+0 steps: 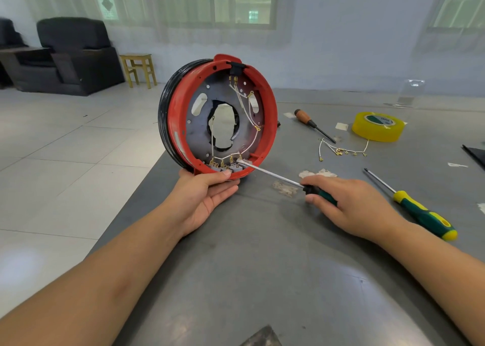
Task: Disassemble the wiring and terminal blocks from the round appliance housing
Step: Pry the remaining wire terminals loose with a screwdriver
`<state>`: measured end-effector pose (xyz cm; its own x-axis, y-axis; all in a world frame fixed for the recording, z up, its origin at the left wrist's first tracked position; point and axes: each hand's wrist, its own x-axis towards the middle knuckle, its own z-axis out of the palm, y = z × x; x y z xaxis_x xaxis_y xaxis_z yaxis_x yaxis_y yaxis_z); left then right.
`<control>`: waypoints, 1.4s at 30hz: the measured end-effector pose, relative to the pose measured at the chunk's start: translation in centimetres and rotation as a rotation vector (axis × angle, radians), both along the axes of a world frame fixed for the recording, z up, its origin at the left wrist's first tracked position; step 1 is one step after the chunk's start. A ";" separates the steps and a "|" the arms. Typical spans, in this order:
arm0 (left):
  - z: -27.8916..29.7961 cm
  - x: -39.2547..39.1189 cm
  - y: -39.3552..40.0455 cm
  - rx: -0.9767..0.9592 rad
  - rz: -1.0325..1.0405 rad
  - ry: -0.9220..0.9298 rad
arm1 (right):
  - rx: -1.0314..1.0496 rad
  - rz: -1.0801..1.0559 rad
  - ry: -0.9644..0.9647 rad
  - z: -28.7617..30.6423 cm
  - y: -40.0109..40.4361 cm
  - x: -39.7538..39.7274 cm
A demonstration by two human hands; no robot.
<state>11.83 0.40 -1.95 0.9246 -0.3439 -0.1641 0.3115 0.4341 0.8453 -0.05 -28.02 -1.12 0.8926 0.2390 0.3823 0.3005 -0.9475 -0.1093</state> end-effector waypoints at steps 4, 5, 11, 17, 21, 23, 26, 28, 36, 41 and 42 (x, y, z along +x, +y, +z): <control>0.3 0.1 0.7 0.087 0.011 -0.016 | -0.048 0.000 -0.061 0.1 0.2 0.0; 0.3 0.1 0.9 0.121 0.012 -0.030 | -0.063 -0.002 -0.079 0.2 0.3 0.0; 0.3 -0.1 1.2 0.168 0.051 0.001 | -0.161 0.004 -0.155 0.7 1.1 -0.1; 1.1 -0.2 1.3 0.152 -0.023 0.023 | -0.249 0.030 -0.289 1.3 0.8 0.2; 1.7 -0.2 1.9 0.161 -0.078 0.032 | -0.344 0.054 -0.400 1.0 0.1 0.6; 1.8 -0.1 2.0 0.181 -0.066 0.040 | -0.384 0.055 -0.423 0.9 -0.1 0.7; 1.9 -0.1 2.1 0.196 -0.033 0.059 | -0.417 0.060 -0.444 0.8 -0.1 0.8; 1.8 -0.1 1.9 0.204 -0.008 0.062 | -0.427 0.070 -0.449 0.9 -0.1 0.9; 1.8 0.2 2.0 0.216 0.040 0.077 | -0.407 0.072 -0.406 0.8 0.3 0.8; 2.4 0.2 2.5 0.268 0.014 0.068 | -0.352 0.053 -0.395 0.9 1.1 0.5; 2.5 0.2 2.6 0.289 0.006 0.060 | -0.338 0.049 -0.388 0.9 1.2 0.4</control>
<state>12.07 2.98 0.56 0.9120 -0.2698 -0.3090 0.3631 0.1804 0.9141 0.35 -26.81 -0.17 0.6854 0.4439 0.5772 0.3027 -0.8946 0.3286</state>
